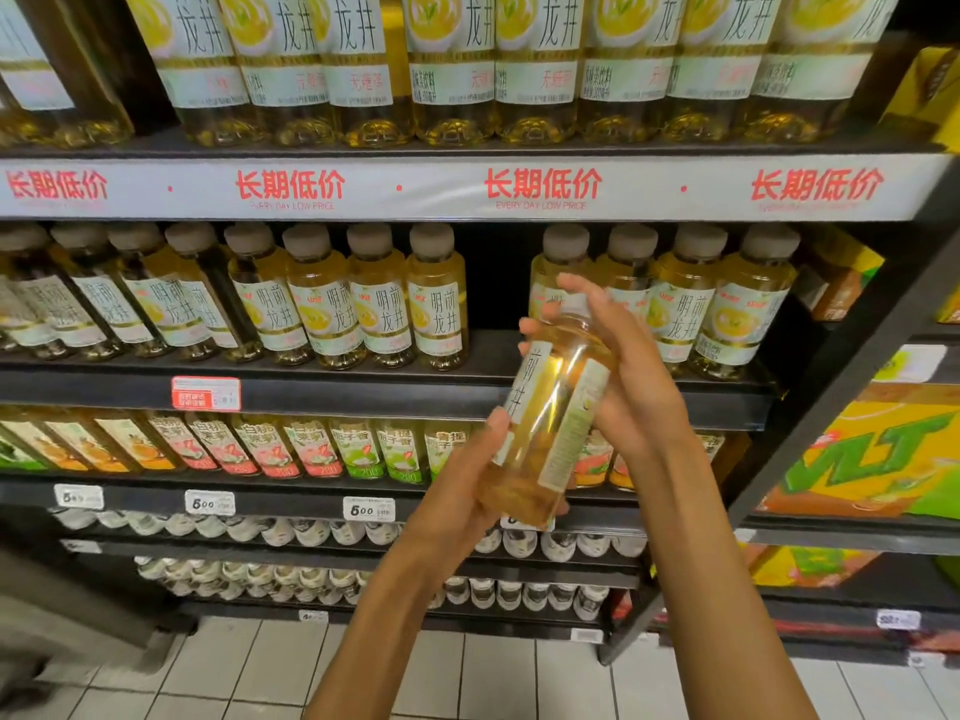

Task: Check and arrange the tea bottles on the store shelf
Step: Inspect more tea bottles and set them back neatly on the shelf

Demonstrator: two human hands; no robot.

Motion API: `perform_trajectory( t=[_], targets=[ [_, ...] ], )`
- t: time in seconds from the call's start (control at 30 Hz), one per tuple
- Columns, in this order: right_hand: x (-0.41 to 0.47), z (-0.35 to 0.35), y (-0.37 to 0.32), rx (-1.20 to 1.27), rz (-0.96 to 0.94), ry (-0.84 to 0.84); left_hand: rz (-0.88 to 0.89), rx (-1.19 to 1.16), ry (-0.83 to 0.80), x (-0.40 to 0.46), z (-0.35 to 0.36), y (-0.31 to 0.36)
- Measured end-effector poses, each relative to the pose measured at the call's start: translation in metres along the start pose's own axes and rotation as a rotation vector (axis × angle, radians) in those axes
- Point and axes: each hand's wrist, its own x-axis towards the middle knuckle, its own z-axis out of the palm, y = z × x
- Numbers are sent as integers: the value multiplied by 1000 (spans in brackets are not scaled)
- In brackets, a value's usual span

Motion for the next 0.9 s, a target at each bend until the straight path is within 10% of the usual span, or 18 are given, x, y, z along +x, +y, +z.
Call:
perform_trajectory(
  t=[0.3, 0.53, 0.9],
  targets=[
    [-14, 3, -4, -472, -70, 91, 78, 273, 189, -8, 26, -4],
    [-22, -12, -7, 2, 230, -50, -187, -268, -89, -15, 35, -7],
    [-11, 2, -5, -444, 9, 124, 13, 264, 291, -12, 43, 2]
  ],
)
